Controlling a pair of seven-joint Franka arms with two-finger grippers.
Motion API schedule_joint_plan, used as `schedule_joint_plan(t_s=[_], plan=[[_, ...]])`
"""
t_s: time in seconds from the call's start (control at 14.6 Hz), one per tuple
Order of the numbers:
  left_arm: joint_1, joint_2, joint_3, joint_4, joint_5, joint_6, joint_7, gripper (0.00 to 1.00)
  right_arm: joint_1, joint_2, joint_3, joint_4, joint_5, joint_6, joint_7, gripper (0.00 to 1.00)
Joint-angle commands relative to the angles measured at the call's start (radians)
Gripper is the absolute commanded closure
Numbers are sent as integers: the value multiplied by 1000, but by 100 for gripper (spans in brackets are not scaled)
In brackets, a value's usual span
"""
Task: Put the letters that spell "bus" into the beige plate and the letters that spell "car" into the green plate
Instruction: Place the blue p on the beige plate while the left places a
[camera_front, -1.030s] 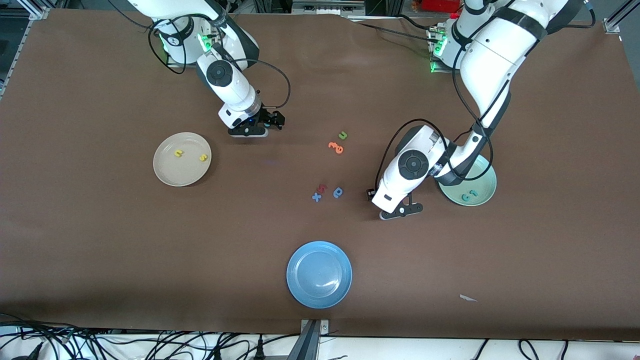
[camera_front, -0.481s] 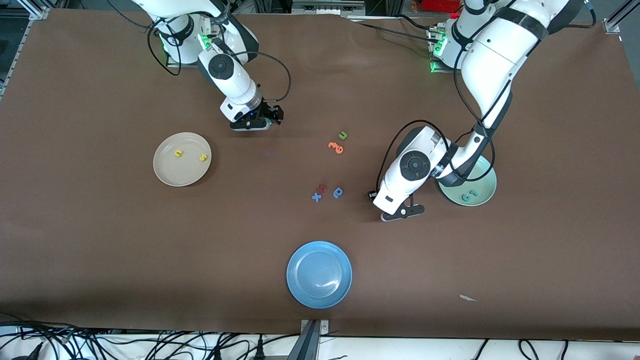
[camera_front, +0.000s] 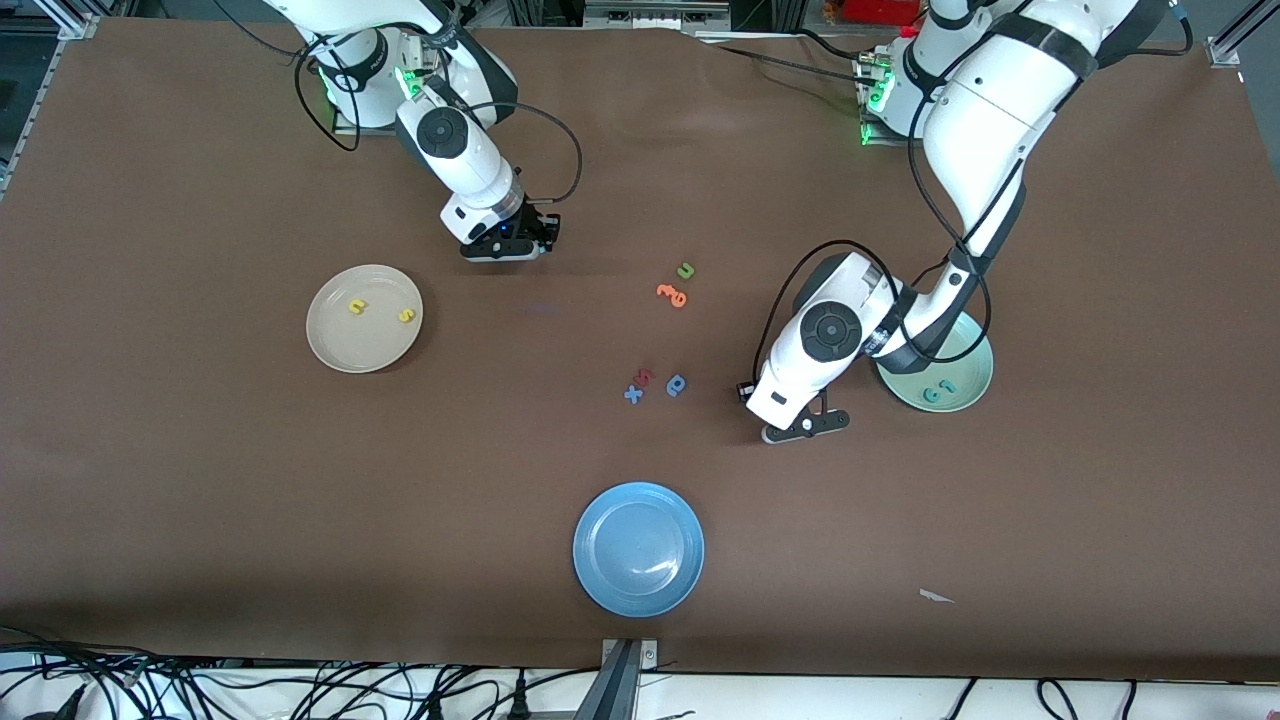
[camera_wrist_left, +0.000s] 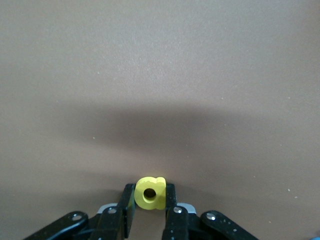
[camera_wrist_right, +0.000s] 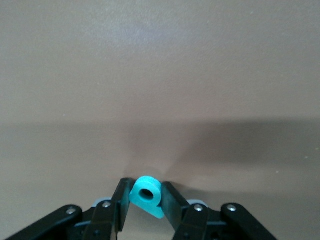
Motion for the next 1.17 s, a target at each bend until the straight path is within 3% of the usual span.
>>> schedule_joint_plan(t_s=[0.0, 0.21, 0.34, 0.48, 0.62, 0.82, 0.89, 0.96, 1.03, 1.1], plan=[[58, -11, -4, 25, 32, -100, 122, 87, 5, -96, -62, -4, -4, -92, -89, 100], [117, -56, -4, 24, 31, -241, 301, 88, -1, -237, -178, 37, 0, -376, -385, 100], [165, -90, -7, 11, 31, -327, 418, 88, -4, -282, -298, 50, 8, -453, -612, 100], [197, -113, -7, -1, 31, -385, 503, 88, -4, -294, -360, 59, 10, -484, -731, 100], [220, -127, -7, -6, 31, -438, 552, 88, -28, -269, -395, 59, 8, -468, -810, 100], [260, -127, -7, -6, 32, -492, 654, 88, -68, -236, -395, 59, 4, -427, -843, 100], [272, -126, -3, -6, 34, -505, 696, 79, -70, -235, -395, 62, 4, -427, -843, 99], [282, -124, 0, -4, 49, -519, 742, 26, -71, -225, -395, 73, -1, -425, -849, 69], [300, -124, -1, -3, 55, -524, 779, 0, -79, -221, -395, 86, 0, -425, -855, 34], [308, -124, -1, 7, 55, -536, 787, 0, -85, -219, -397, 99, 4, -427, -857, 0]])
